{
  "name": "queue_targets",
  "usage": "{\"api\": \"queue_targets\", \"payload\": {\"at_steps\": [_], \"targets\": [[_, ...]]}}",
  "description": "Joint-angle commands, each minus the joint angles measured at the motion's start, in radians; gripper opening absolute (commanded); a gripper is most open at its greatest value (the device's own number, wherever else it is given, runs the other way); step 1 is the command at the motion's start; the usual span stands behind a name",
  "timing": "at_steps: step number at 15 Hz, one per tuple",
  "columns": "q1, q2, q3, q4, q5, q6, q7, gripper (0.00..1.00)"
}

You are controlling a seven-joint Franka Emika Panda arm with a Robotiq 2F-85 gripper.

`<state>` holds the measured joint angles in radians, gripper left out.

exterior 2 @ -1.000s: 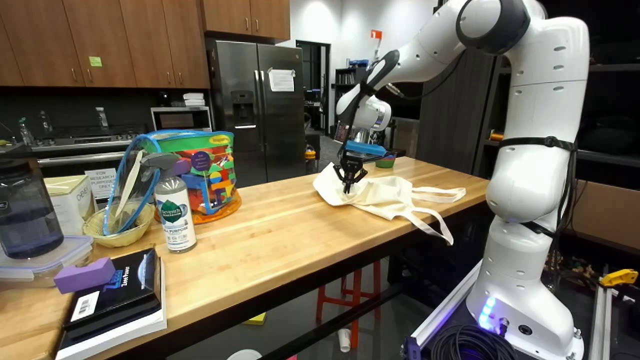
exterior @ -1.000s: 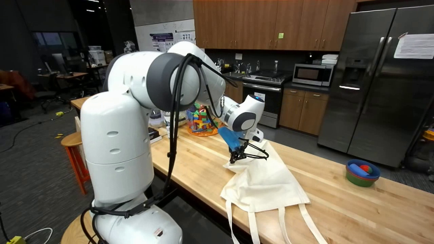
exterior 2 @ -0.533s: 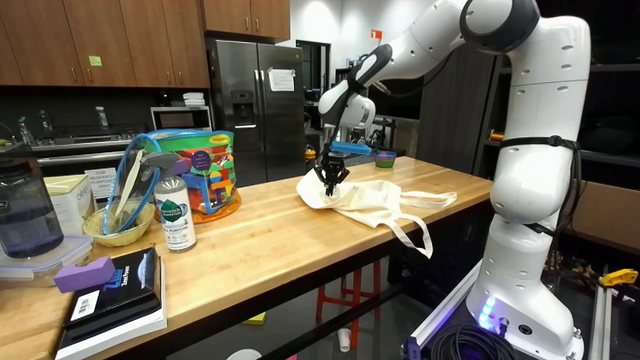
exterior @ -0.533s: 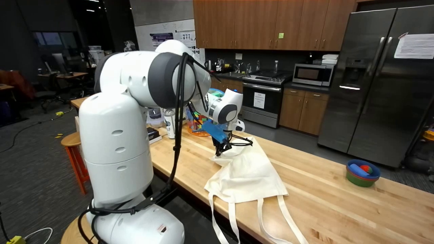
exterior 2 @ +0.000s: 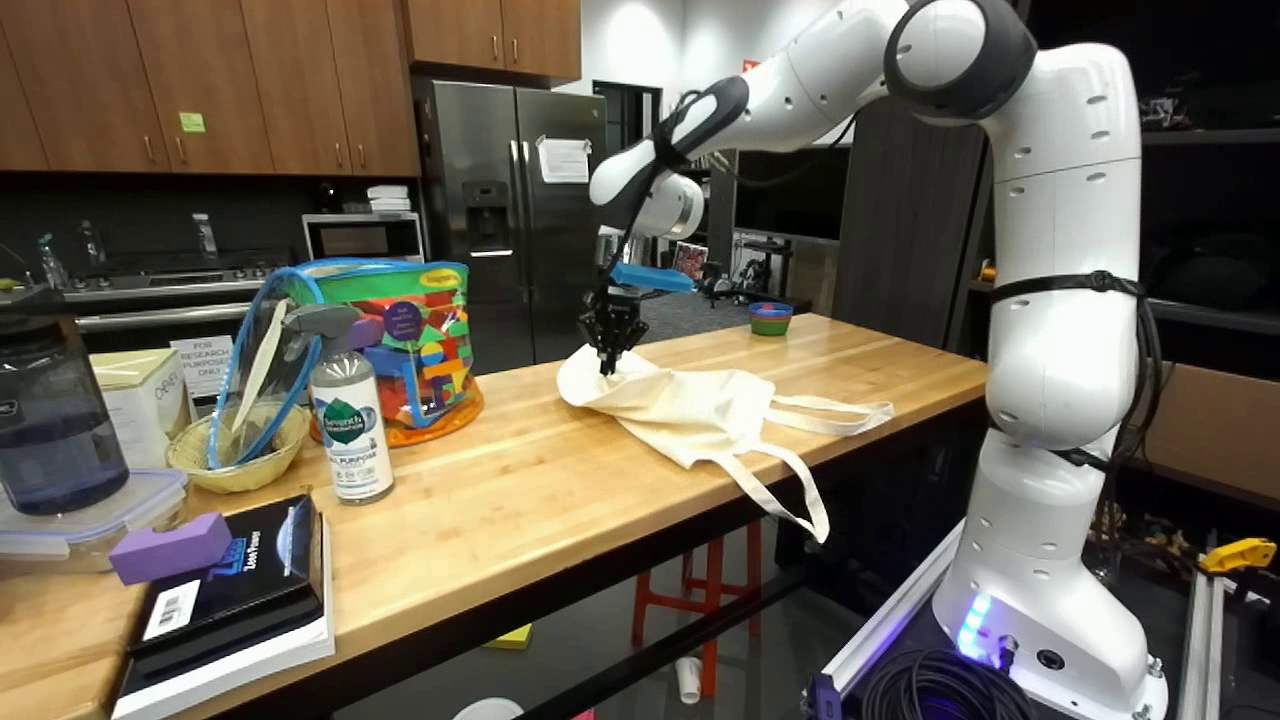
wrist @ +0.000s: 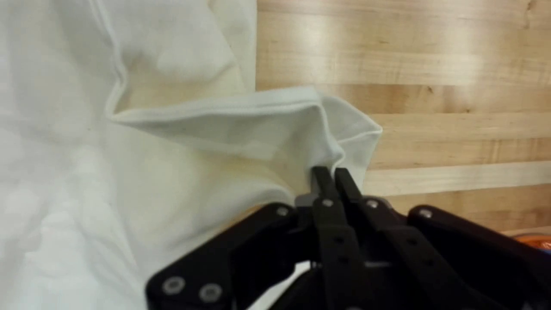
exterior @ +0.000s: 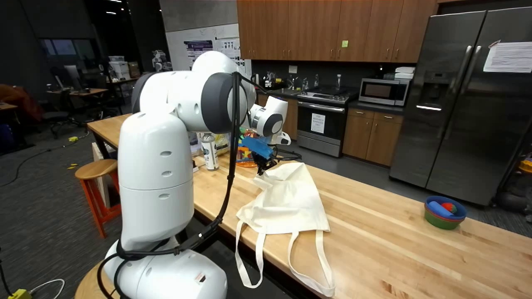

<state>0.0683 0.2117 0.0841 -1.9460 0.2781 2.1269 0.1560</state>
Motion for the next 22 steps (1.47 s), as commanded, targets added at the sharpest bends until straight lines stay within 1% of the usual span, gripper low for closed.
{"api": "queue_targets", "payload": {"at_steps": [1, 3, 5, 9, 12, 16, 19, 22], "targets": [[-0.029, 0.117, -0.019, 0.182, 0.03, -0.088, -0.01, 0.01], [-0.05, 0.155, -0.032, 0.238, 0.042, -0.114, 0.0, 0.01], [-0.073, 0.175, -0.044, 0.262, 0.058, -0.125, 0.002, 0.01], [-0.127, 0.167, -0.073, 0.237, 0.105, -0.115, 0.005, 0.01], [-0.17, 0.144, -0.102, 0.193, 0.14, -0.101, 0.005, 0.01], [-0.223, 0.102, -0.145, 0.103, 0.188, -0.062, 0.0, 0.01], [-0.25, 0.053, -0.179, 0.011, 0.199, -0.028, 0.003, 0.01], [-0.266, -0.025, -0.212, -0.11, 0.201, 0.024, 0.005, 0.01]]}}
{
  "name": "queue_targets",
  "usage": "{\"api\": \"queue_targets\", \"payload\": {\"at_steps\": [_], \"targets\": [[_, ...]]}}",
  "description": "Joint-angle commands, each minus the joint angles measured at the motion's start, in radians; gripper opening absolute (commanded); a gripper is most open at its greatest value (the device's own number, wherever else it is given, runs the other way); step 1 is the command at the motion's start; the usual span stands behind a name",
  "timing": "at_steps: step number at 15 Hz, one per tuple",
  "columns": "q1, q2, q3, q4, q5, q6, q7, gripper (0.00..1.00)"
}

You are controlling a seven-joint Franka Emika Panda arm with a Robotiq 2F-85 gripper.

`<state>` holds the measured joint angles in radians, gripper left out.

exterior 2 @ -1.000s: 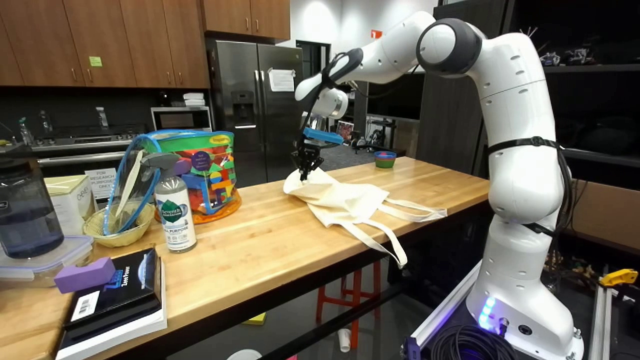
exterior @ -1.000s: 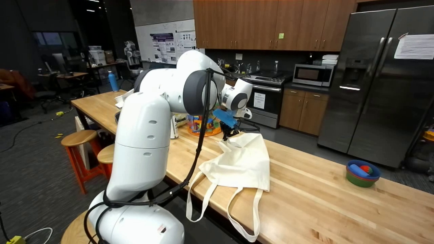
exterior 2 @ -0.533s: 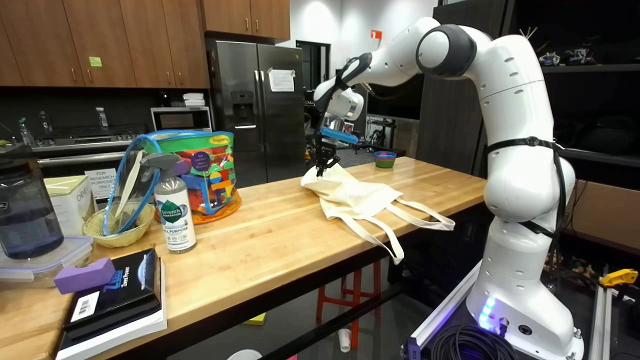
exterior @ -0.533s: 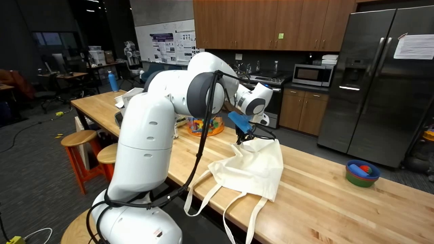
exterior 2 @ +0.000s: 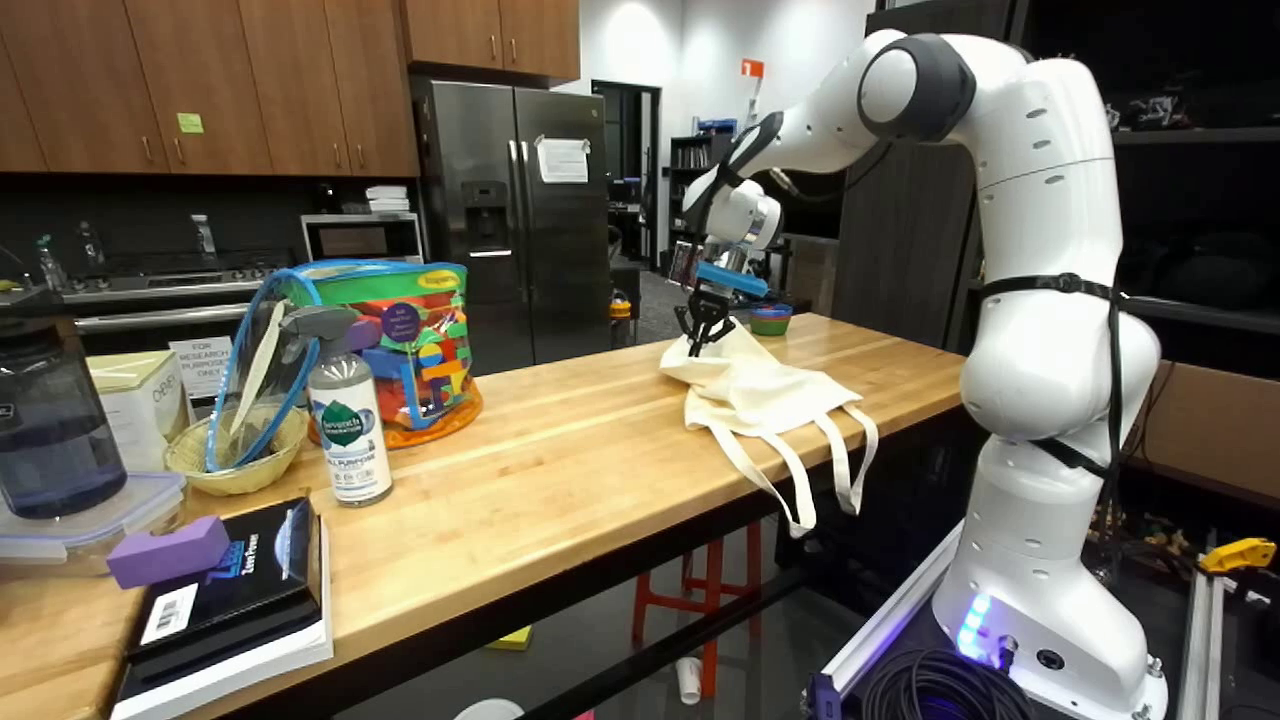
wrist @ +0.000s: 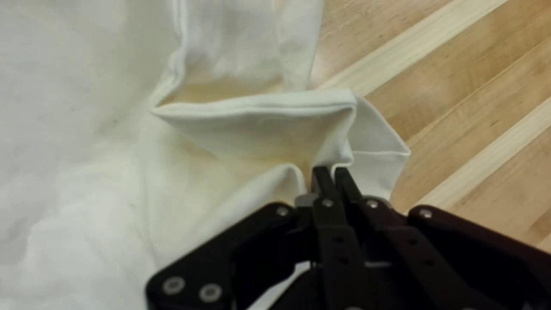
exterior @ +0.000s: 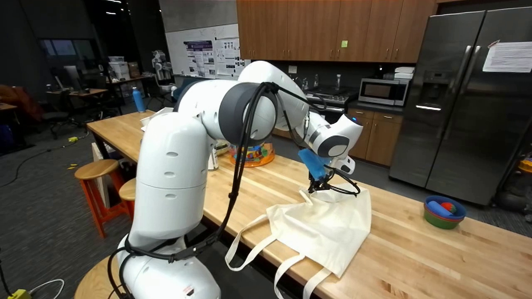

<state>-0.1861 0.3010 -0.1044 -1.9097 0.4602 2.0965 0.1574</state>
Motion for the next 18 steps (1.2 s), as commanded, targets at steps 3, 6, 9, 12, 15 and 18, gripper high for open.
{"api": "queue_targets", "payload": {"at_steps": [3, 6, 9, 12, 15, 18], "targets": [[-0.013, -0.2, -0.047, -0.266, 0.01, 0.103, 0.005, 0.01], [-0.002, -0.274, -0.052, -0.357, 0.0, 0.14, 0.005, 0.01], [0.022, -0.323, -0.032, -0.402, -0.01, 0.149, -0.002, 0.01], [0.064, -0.336, 0.001, -0.401, -0.011, 0.136, -0.018, 0.01], [0.115, -0.298, 0.045, -0.363, -0.01, 0.129, -0.033, 0.01], [0.163, -0.261, 0.09, -0.323, -0.004, 0.121, -0.053, 0.01]]}}
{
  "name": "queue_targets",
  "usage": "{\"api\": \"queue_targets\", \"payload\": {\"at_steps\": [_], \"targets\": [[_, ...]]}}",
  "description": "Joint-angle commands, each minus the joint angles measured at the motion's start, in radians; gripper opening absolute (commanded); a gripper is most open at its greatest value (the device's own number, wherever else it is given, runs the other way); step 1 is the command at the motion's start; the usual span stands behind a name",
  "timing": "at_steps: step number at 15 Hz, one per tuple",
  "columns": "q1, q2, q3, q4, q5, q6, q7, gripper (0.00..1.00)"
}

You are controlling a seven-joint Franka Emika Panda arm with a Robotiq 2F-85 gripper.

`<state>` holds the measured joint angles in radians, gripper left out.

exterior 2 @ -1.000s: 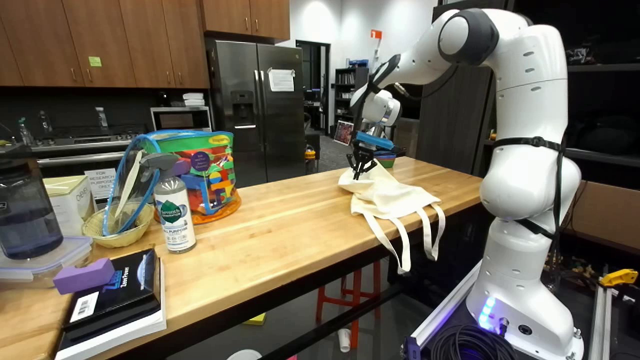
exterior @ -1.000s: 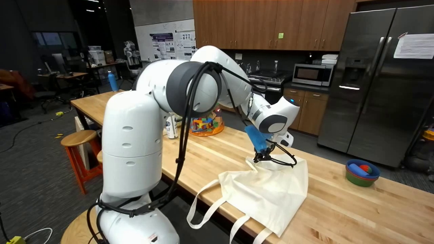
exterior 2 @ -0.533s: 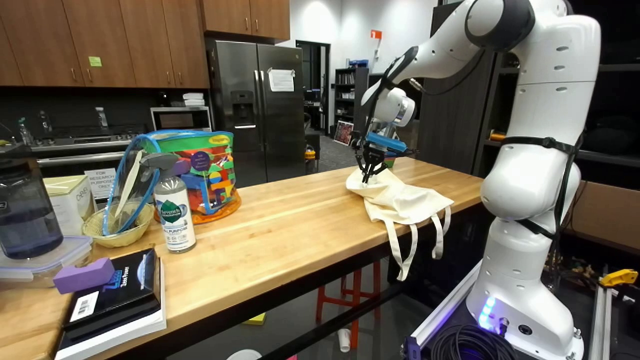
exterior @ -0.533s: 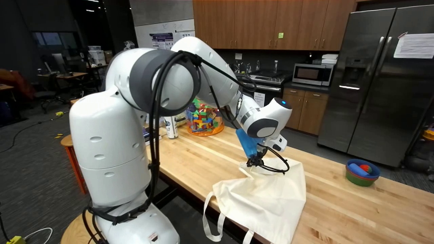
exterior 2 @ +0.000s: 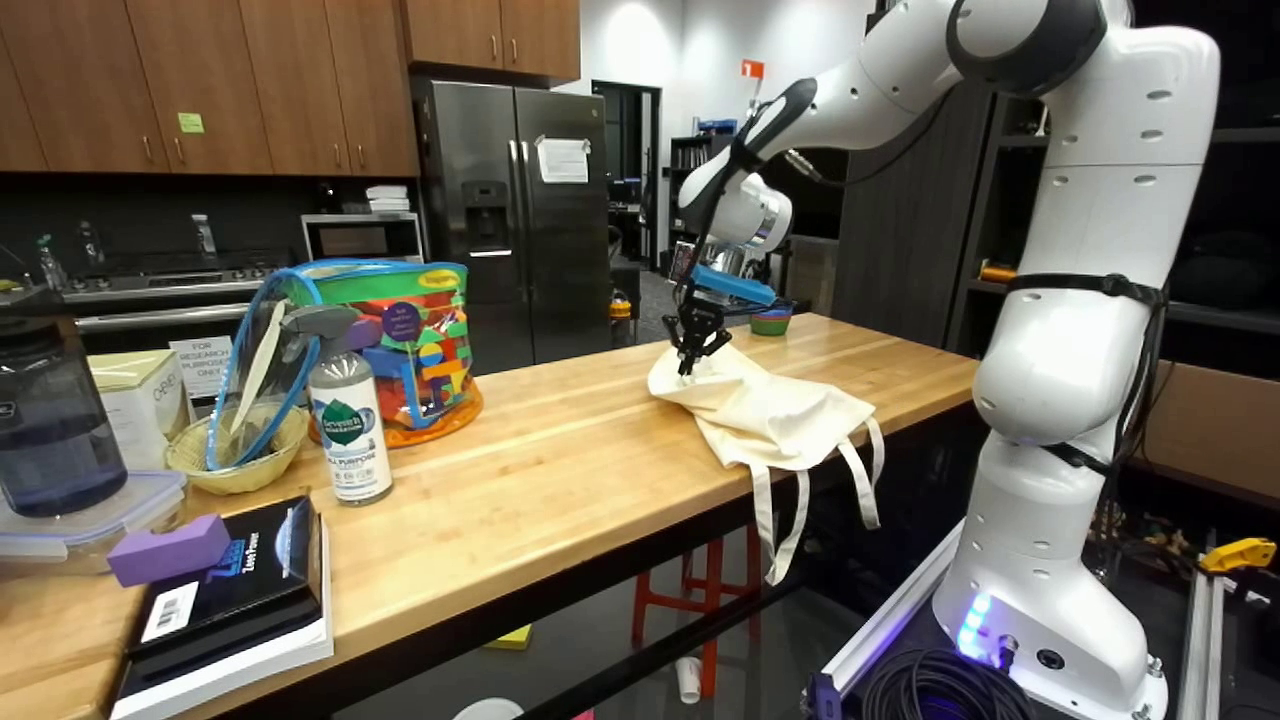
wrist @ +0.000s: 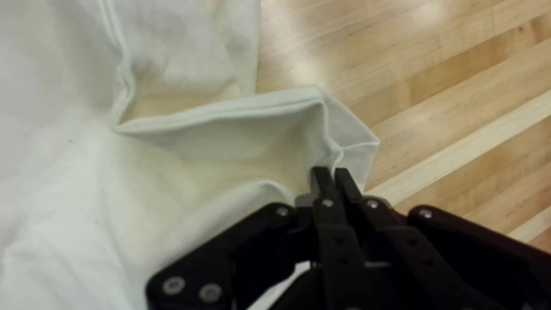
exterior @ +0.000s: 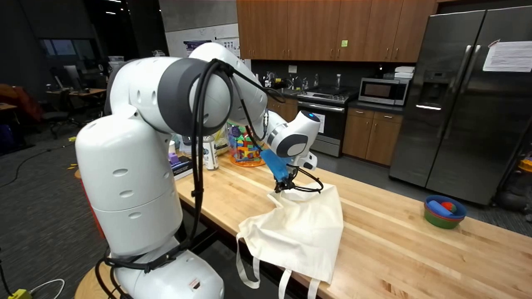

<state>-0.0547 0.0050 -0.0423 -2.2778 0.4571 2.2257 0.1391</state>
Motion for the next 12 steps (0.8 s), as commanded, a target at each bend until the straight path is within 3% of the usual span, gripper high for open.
{"api": "queue_targets", "payload": {"at_steps": [1, 7, 12], "targets": [[0.046, 0.05, 0.043, 0.063, 0.003, -0.015, -0.049, 0.01], [0.1, 0.203, 0.117, 0.247, 0.02, -0.07, -0.121, 0.01], [0.048, 0.359, 0.134, 0.47, 0.144, -0.108, -0.146, 0.01]]}}
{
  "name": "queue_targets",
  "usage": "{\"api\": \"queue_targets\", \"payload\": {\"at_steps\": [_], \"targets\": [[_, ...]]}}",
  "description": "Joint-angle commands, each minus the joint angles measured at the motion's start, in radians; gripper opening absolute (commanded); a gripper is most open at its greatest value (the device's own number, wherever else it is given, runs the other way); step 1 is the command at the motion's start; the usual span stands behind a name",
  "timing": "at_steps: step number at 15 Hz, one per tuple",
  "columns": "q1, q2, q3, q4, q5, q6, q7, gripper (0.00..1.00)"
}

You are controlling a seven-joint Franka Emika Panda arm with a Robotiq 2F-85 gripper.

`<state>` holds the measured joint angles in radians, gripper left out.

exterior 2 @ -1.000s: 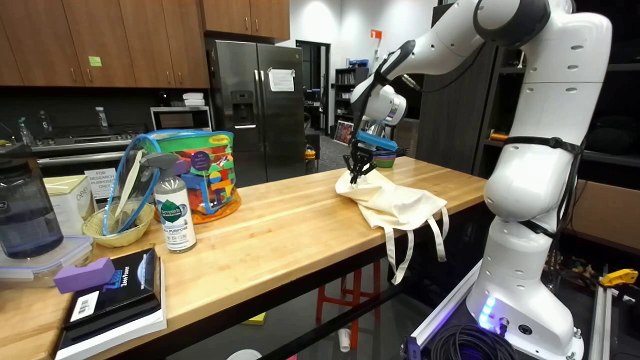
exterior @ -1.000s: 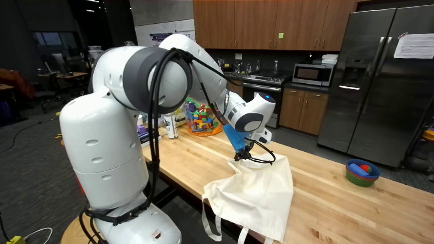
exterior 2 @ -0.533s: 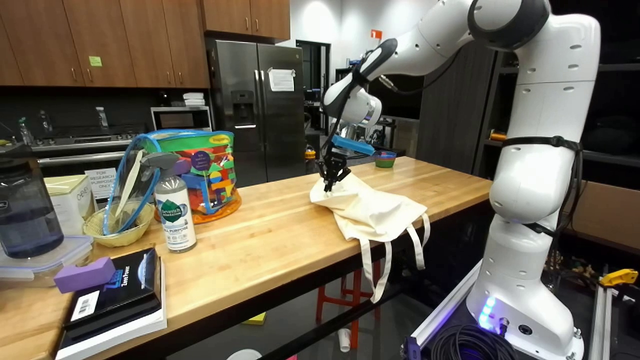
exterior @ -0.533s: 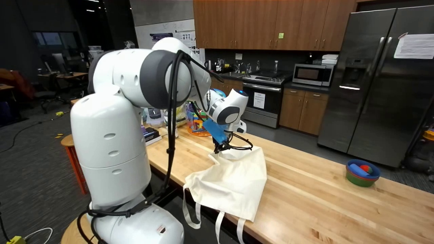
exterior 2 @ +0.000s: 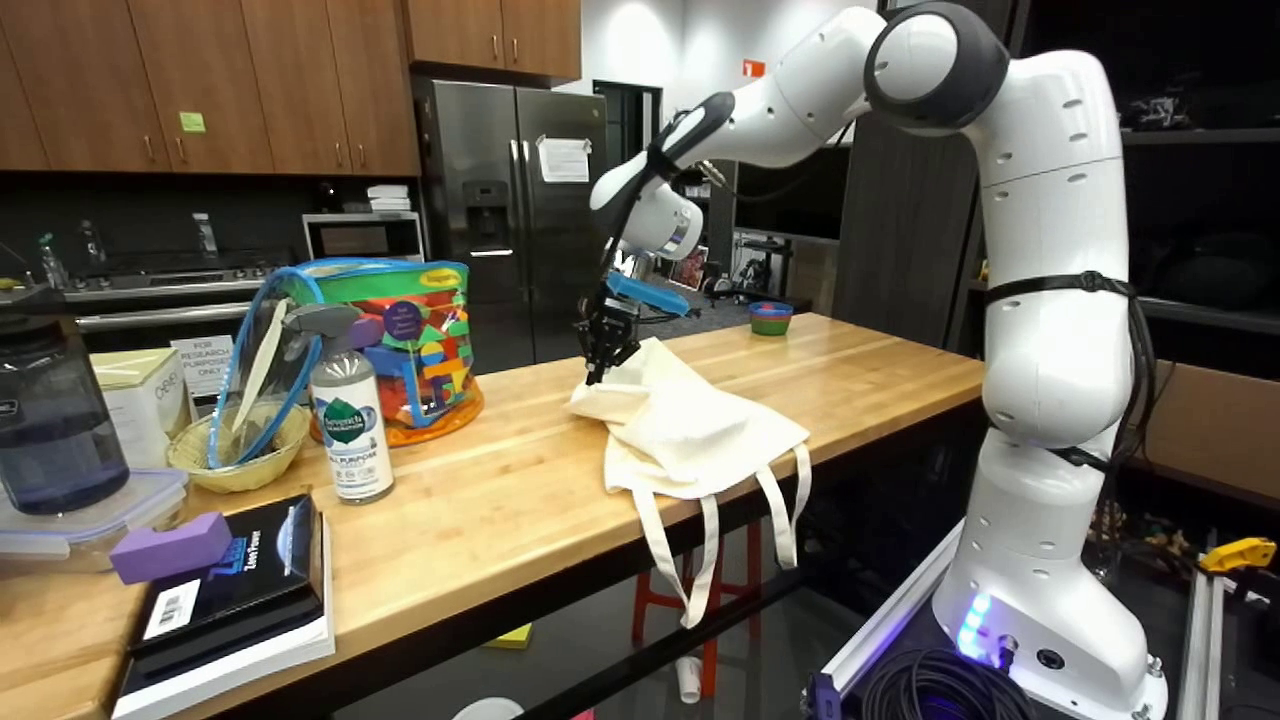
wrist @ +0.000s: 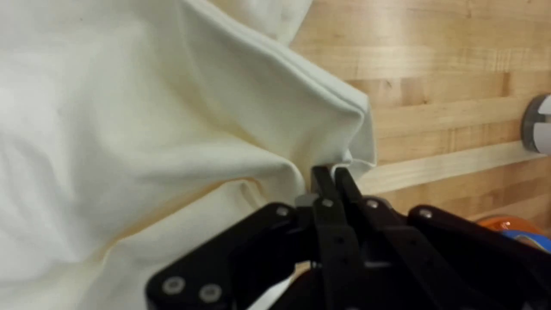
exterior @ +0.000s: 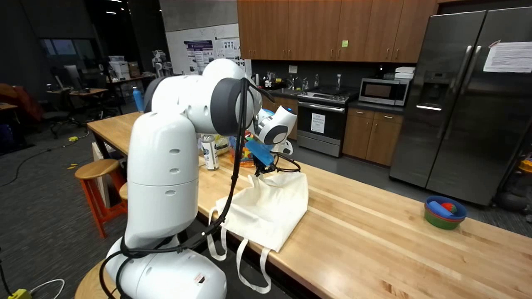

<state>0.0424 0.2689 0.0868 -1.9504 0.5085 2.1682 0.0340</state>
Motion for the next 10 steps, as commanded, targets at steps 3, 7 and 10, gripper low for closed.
{"api": "queue_targets", "payload": {"at_steps": [3, 7, 10], "targets": [[-0.097, 0.163, -0.006, 0.222, 0.192, -0.072, -0.033, 0.01], [-0.177, 0.19, -0.041, 0.215, 0.32, -0.058, -0.036, 0.01], [-0.233, 0.17, -0.085, 0.154, 0.418, -0.034, -0.049, 0.01]]}}
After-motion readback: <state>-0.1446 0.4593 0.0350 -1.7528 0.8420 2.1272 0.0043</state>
